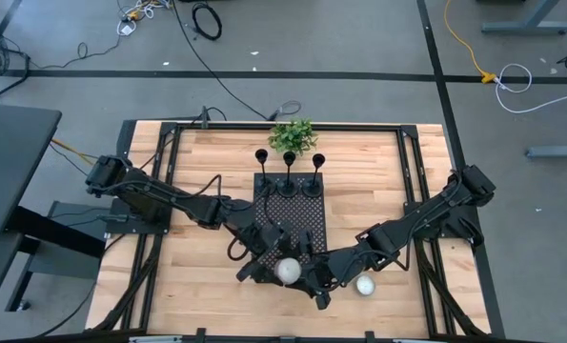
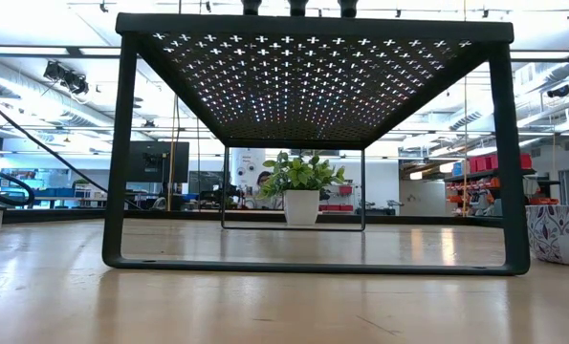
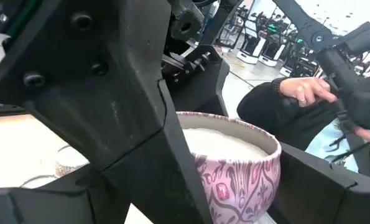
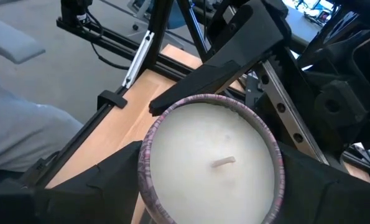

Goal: Pick & Place candle stick holders
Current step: Put the pink candle on the shelf

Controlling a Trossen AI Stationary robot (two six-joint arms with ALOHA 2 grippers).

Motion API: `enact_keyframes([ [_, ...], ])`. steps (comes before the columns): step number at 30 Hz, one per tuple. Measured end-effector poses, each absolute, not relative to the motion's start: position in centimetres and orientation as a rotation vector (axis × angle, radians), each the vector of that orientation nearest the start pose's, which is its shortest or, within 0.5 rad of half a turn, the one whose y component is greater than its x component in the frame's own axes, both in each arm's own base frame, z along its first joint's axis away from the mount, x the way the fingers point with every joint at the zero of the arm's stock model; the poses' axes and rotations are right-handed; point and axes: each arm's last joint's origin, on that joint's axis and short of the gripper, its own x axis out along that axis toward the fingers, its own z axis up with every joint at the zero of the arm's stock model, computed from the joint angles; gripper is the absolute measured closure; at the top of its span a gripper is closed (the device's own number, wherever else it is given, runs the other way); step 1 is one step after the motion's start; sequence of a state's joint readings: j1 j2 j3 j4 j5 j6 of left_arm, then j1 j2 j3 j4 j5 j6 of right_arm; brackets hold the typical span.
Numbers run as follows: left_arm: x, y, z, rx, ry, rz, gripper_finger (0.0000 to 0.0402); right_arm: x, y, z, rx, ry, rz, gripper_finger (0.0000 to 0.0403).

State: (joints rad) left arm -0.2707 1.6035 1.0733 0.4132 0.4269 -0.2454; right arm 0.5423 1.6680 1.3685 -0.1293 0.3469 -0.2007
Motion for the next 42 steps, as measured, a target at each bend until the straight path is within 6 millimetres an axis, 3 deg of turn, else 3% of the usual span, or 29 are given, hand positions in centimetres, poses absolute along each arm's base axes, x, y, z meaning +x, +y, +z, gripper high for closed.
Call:
enact_keyframes([
  [14, 34.76, -10.86, 28.39, -0.25, 0.208, -0.662, 0.0097, 33.38, 18.95, 31.17, -0.391, 0.369, 0.229, 0.0117],
  [42, 34.8, -10.82, 28.31, -0.245, 0.209, -0.625, 0.0099, 33.2, 19.19, 31.17, -0.402, 0.369, 0.206, 0.0116],
])
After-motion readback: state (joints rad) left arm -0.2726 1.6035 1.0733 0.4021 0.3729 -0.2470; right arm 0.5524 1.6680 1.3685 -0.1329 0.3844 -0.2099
